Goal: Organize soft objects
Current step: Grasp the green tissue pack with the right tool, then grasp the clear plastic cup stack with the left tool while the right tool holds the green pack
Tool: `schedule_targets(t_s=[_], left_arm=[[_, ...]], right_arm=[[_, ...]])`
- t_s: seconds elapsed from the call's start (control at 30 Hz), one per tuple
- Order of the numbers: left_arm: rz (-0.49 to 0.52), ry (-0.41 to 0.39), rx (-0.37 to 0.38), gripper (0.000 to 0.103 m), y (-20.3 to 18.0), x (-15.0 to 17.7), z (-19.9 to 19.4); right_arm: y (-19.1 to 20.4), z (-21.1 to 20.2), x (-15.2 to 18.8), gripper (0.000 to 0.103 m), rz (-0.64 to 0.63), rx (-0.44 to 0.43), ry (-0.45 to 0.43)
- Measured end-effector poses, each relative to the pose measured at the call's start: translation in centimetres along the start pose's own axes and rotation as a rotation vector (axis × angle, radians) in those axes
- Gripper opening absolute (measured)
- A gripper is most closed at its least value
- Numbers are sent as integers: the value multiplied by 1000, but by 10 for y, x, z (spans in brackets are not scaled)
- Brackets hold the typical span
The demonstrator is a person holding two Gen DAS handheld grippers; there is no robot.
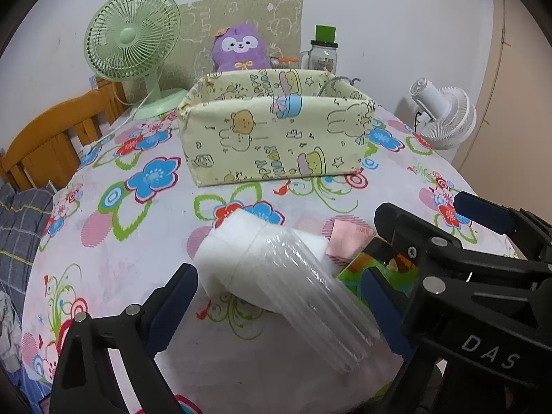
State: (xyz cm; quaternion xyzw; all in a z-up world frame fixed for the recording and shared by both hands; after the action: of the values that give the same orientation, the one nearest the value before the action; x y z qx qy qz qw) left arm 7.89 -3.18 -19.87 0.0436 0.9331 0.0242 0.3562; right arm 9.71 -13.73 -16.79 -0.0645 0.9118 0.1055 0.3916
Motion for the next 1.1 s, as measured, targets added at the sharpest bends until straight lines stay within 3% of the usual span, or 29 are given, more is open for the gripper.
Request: schedule_targets(t_s=[0.4, 0.87, 1.1], left_arm=[[-3, 47, 15, 86, -8, 16, 13], [2, 46, 83, 35, -15, 24, 10], [16, 38, 83, 26, -9, 23, 10]], right_arm=[[-5, 10, 21, 90, 15, -1, 42], [-2, 21, 32, 90, 19, -17, 85], [10, 27, 36, 90, 3, -44, 110]])
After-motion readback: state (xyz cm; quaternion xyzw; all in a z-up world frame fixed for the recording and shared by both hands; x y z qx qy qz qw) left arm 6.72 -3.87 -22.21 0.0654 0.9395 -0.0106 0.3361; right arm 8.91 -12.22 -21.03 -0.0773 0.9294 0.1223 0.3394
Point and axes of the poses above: each gripper's, at about its wrist camera, not at the fingertips, and z roughly the way its jaws point, y to its left, x to its underside, the point moved 9 cm from there along z, roughly the way its jaws point, and after that the axes turned 8 degrees about -x, right-handed, at the moved point
